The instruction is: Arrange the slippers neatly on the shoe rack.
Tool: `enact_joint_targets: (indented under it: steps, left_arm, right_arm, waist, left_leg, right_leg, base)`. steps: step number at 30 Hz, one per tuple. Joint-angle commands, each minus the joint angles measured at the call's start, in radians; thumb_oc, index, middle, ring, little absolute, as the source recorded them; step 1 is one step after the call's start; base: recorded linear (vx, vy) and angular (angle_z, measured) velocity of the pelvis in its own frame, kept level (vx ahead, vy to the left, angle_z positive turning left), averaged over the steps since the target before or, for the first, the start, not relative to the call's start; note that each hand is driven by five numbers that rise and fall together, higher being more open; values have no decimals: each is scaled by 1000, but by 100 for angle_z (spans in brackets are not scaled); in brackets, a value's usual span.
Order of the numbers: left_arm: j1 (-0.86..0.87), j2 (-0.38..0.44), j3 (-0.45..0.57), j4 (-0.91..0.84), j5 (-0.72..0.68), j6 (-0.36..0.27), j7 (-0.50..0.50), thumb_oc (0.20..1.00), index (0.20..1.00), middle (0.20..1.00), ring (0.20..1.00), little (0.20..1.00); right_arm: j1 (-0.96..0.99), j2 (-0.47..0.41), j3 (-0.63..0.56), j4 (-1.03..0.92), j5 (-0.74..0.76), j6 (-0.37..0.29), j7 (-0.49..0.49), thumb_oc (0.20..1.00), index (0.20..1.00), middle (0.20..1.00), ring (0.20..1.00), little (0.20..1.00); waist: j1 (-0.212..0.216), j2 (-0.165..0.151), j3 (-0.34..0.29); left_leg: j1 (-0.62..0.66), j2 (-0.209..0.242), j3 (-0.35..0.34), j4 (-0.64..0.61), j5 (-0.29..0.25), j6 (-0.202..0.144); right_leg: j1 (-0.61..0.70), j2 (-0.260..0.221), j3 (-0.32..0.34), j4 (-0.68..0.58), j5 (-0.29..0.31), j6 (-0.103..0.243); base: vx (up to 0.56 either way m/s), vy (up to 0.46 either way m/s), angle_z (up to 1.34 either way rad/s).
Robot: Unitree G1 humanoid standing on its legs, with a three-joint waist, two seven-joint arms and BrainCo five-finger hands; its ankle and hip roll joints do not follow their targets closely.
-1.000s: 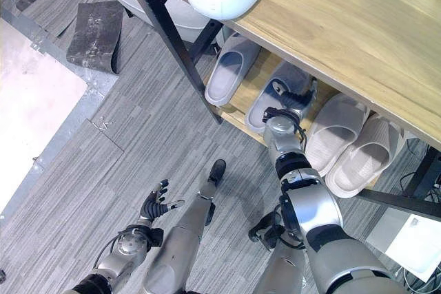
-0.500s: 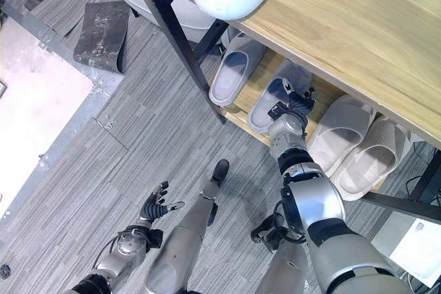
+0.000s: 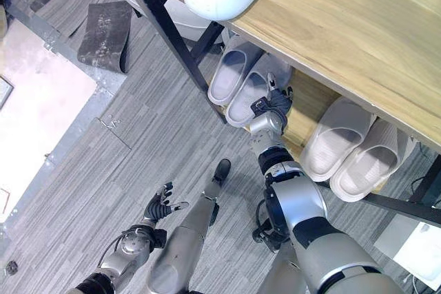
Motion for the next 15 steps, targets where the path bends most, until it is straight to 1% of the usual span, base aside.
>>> enact_joint_targets:
  steps: [1, 2, 3, 5, 7, 8, 9, 11, 13, 14, 15]
  left_arm:
    - [-50, 22, -42, -11, 5, -24, -6, 1000, 1000, 1000, 1000, 1000]
    - [-50, 21, -43, -11, 6, -24, -6, 1000, 1000, 1000, 1000, 1000]
    - [-49, 20, -41, -1, 24, -20, -15, 1000, 1000, 1000, 1000, 1000]
    - [-44, 13, -38, 10, 35, -21, -28, 1000, 1000, 1000, 1000, 1000]
    - [-41, 9, -39, 18, 41, -22, -35, 1000, 1000, 1000, 1000, 1000]
    - [-36, 9, -34, 24, 45, -21, -44, 1000, 1000, 1000, 1000, 1000]
    - [-27, 3, -35, 51, 58, -19, -60, 1000, 1000, 1000, 1000, 1000]
    - [-26, 0, -36, 54, 59, -21, -61, 1000, 1000, 1000, 1000, 1000]
    - [-17, 3, -33, 53, 67, -20, -76, 1000, 1000, 1000, 1000, 1000]
    - [-13, 4, -30, 50, 73, -19, -77, 1000, 1000, 1000, 1000, 1000]
    - [-6, -1, -31, 54, 78, -18, -80, 1000, 1000, 1000, 1000, 1000]
  right_arm:
    - [-81, -18, -56, -30, -2, 4, 51, 1000, 1000, 1000, 1000, 1000]
    - [-81, -20, -57, -30, -1, 4, 52, 1000, 1000, 1000, 1000, 1000]
    - [-60, -62, -68, -46, -8, -3, 61, 1000, 1000, 1000, 1000, 1000]
    - [-32, -104, -75, -55, -32, -3, 73, 1000, 1000, 1000, 1000, 1000]
    - [-14, -121, -80, -53, -40, -5, 79, 1000, 1000, 1000, 1000, 1000]
    - [0, -150, -78, -47, -62, 4, 84, 1000, 1000, 1000, 1000, 1000]
    - [33, -200, -58, -14, -147, 34, 84, 1000, 1000, 1000, 1000, 1000]
    - [34, -201, -57, -14, -150, 35, 84, 1000, 1000, 1000, 1000, 1000]
    - [64, -240, 14, 23, -318, 94, 82, 1000, 1000, 1000, 1000, 1000]
    - [72, -254, 47, 43, -400, 124, 79, 1000, 1000, 1000, 1000, 1000]
    - [77, -248, 56, 52, -428, 135, 72, 1000, 1000, 1000, 1000, 1000]
  waist:
    - [67, -5, 43]
    - [68, -3, 44]
    - [65, -7, 40]
    - [61, -9, 34]
    - [60, -8, 29]
    - [58, -14, 22]
    - [49, -26, 0]
    - [48, -23, 0]
    - [37, -43, -25]
    - [32, -48, -33]
    - [27, -50, -40]
  left_leg:
    - [75, -69, 36, 139, -237, 65]
    - [77, -69, 36, 138, -236, 65]
    - [87, -69, 34, 130, -234, 67]
    - [107, -67, 32, 112, -229, 66]
    - [123, -67, 30, 100, -224, 64]
    - [132, -66, 30, 91, -222, 62]
    - [172, -62, 28, 51, -210, 58]
    - [178, -61, 26, 45, -207, 58]
    - [217, -52, 33, 9, -197, 54]
    - [234, -47, 36, -4, -193, 51]
    - [249, -43, 37, -13, -191, 52]
  right_leg:
    - [35, 15, 46, -239, 157, 80]
    - [37, 15, 46, -240, 157, 80]
    - [50, 13, 42, -248, 163, 84]
    - [68, 15, 35, -263, 171, 88]
    - [83, 17, 30, -275, 178, 90]
    - [95, 19, 25, -285, 182, 92]
    - [134, 28, 7, -322, 203, 97]
    - [141, 30, 4, -328, 206, 97]
    - [177, 41, -3, -369, 227, 101]
    - [195, 48, -10, -385, 236, 103]
    - [207, 53, -10, -397, 242, 102]
  base:
    - [0, 0, 0]
    - [0, 0, 0]
    - [0, 0, 0]
    - [18, 15, 6]
    - [14, 4, 6]
    - [43, -8, 6]
    - [44, -8, 7]
    - [27, -3, 11]
    - [37, -3, 14]
    - [37, -5, 2]
    - [53, -9, 1]
